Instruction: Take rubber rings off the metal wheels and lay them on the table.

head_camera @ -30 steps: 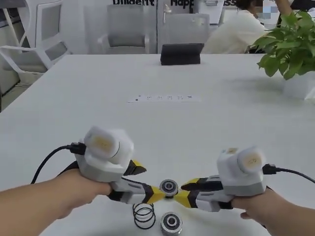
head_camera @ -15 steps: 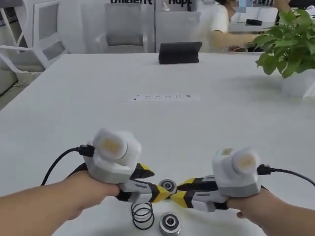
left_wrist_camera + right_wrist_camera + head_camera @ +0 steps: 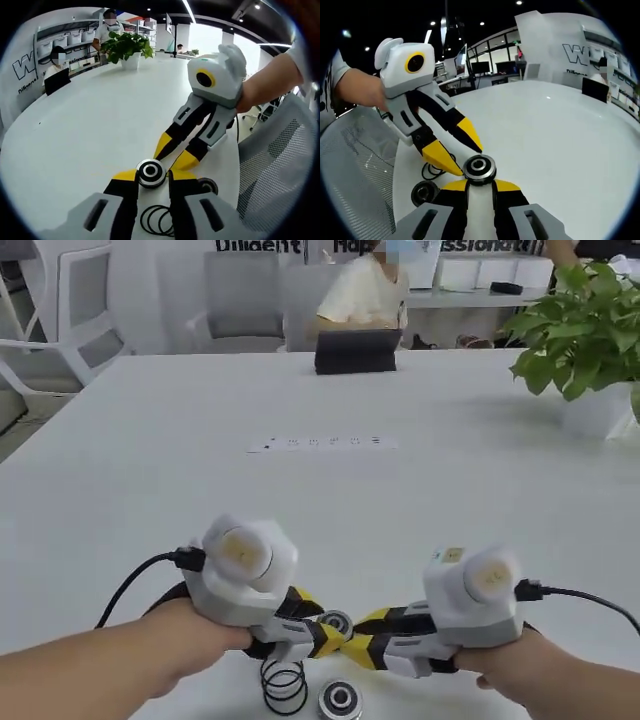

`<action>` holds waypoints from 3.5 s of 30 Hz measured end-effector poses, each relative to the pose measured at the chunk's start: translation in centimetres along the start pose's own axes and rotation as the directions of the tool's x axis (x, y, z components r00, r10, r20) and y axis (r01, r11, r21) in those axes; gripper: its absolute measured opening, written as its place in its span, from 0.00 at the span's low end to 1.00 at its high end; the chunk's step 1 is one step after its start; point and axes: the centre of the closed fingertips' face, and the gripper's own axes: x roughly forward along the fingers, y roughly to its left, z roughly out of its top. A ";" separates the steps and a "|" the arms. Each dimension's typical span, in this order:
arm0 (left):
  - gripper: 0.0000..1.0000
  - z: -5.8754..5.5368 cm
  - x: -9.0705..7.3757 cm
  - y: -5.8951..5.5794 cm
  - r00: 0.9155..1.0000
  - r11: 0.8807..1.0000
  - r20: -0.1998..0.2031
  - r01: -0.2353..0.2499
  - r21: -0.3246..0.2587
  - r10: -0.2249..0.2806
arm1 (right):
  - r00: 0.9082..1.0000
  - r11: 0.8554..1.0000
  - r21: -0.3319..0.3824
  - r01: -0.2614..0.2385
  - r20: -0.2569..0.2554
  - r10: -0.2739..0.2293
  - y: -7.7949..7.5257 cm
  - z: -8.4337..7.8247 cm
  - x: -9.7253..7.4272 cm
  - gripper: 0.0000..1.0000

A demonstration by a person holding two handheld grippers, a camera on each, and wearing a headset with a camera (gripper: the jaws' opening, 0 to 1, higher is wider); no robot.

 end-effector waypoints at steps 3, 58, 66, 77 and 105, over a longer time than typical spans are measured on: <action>0.16 -0.1 0.2 0.0 1.000 1.000 -0.007 -0.003 0.014 0.003 | 1.000 1.000 -0.003 0.000 -0.001 0.000 0.0 0.0 0.0 0.16; 0.07 -0.2 0.7 0.4 0.998 0.997 -0.006 -0.068 0.023 0.068 | 0.994 0.941 0.337 0.030 0.093 -0.065 -1.1 0.0 -0.7 0.00; 0.07 -0.2 0.6 0.3 0.998 0.997 -0.011 -0.067 0.031 0.067 | 0.992 0.933 0.360 0.018 0.107 -0.061 -1.1 0.0 -0.8 0.00; 0.07 -0.3 0.6 0.2 0.998 0.997 -0.014 -0.063 0.038 0.064 | 0.986 0.905 0.426 -0.007 0.155 -0.065 -1.2 0.7 -1.1 0.00; 0.06 -0.3 0.7 0.1 0.997 0.996 -0.024 -0.076 0.046 0.077 | 0.980 0.894 0.446 -0.046 0.195 -0.047 -0.3 1.8 -1.1 0.00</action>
